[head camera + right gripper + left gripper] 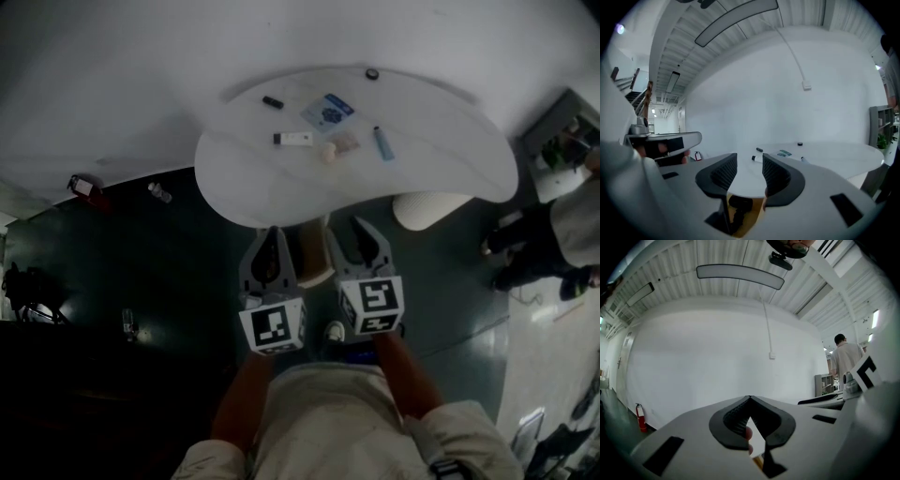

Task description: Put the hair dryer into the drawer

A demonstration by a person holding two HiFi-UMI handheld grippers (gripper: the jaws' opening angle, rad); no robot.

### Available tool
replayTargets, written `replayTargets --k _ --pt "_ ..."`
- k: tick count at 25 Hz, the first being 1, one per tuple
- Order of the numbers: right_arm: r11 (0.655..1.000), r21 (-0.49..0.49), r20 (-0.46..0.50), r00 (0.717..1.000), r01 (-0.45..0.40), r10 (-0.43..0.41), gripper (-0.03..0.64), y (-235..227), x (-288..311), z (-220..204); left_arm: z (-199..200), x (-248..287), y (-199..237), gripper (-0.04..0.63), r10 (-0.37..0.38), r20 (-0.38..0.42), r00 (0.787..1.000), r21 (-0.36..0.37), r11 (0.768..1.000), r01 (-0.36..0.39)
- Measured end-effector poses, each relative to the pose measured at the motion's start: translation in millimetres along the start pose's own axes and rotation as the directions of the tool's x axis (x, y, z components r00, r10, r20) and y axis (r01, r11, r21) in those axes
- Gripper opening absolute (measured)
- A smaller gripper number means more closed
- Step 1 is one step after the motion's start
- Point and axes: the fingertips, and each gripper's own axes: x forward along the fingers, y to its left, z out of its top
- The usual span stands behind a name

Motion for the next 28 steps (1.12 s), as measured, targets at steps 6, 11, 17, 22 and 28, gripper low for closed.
replayTargets --k 6,11,17,22,28 --pt "0.997 -0.007 0.114 0.99 0.081 -0.08 0.027 -24 -35 30 9 -1 -28 0.002 -0.05 0.017 0.999 0.011 0.999 0.049" --pt "0.995 -0.013 0.178 0.979 0.1 -0.096 0.006 -39 -54 48 17 -2 -49 0.002 -0.088 0.029 0.996 0.017 0.996 0.087" --pt "0.992 -0.047 0.245 0.964 0.117 -0.102 0.006 -36 -68 65 29 -6 -57 0.0 -0.1 0.052 0.994 0.02 0.995 0.1" --pt "0.992 -0.032 0.254 0.961 0.121 -0.109 0.006 -40 -73 67 33 -9 -63 0.002 -0.12 0.065 0.991 0.025 0.993 0.119" --pt "0.988 -0.041 0.255 0.958 0.149 -0.134 0.006 -54 -85 61 32 -12 -78 0.0 -0.148 0.07 0.986 0.035 0.989 0.146"
